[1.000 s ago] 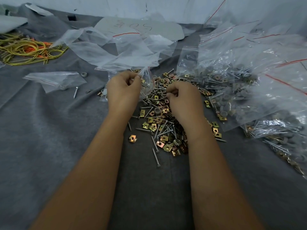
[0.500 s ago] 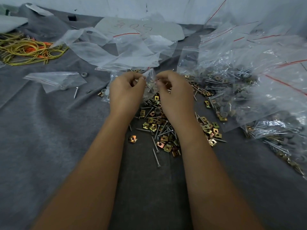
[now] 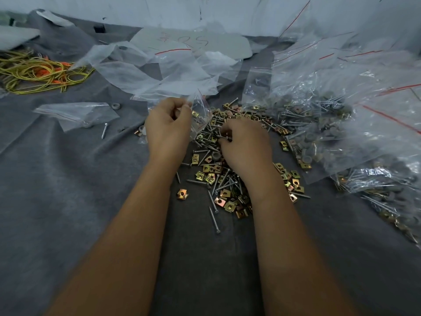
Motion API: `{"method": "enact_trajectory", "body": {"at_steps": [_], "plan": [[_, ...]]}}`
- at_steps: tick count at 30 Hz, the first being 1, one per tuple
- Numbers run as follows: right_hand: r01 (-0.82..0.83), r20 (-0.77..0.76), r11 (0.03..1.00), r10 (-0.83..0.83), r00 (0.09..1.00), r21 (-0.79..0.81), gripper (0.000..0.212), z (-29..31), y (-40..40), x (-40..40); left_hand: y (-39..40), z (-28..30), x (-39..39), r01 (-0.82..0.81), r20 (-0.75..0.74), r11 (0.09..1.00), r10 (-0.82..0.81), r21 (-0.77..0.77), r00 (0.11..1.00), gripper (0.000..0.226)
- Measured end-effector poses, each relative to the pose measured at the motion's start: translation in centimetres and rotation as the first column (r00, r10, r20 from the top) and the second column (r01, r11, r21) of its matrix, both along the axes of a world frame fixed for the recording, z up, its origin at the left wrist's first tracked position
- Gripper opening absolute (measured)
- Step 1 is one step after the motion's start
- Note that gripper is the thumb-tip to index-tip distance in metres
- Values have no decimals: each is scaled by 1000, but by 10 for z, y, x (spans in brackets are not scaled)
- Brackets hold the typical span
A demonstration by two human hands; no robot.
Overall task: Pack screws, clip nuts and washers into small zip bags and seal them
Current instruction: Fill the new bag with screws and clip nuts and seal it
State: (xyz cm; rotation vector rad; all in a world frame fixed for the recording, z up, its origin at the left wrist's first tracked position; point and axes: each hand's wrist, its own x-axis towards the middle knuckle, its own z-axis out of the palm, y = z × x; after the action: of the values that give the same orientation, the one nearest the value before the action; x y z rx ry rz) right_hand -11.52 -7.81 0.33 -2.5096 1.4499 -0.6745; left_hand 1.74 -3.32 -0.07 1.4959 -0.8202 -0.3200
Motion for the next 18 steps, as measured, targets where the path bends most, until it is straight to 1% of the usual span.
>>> {"method": "enact_trajectory", "body": {"at_steps": [5,9,11,13,15,17,18], "plan": [[29,118,998,-36,992,58,20,3,1,-1,1,1,-2,2,15,1000,-2,8,1000,14],[77,210,997,-81,974,30,8,5,4,-3,2,1,-3,16,38,1000,-17,24,999,16],[76,286,997,-81,955,29,5,7,5,-2,1,1,-3,24,43,999,-25,34,999,18],[59,439,996,-79,895,61,4,9,6,0,0,0,-3,24,76,998,-28,61,997,21],[13,590,996,-66,805,94,8,13,9,3,1,0,-4,22,130,996,-33,88,991,23],[-41,666,993,-46,744,114,11,15,11,6,1,0,-6,33,175,995,-49,94,983,22],[-69,679,990,-31,733,119,10,15,12,8,2,0,-6,44,185,995,-60,94,981,22]]}}
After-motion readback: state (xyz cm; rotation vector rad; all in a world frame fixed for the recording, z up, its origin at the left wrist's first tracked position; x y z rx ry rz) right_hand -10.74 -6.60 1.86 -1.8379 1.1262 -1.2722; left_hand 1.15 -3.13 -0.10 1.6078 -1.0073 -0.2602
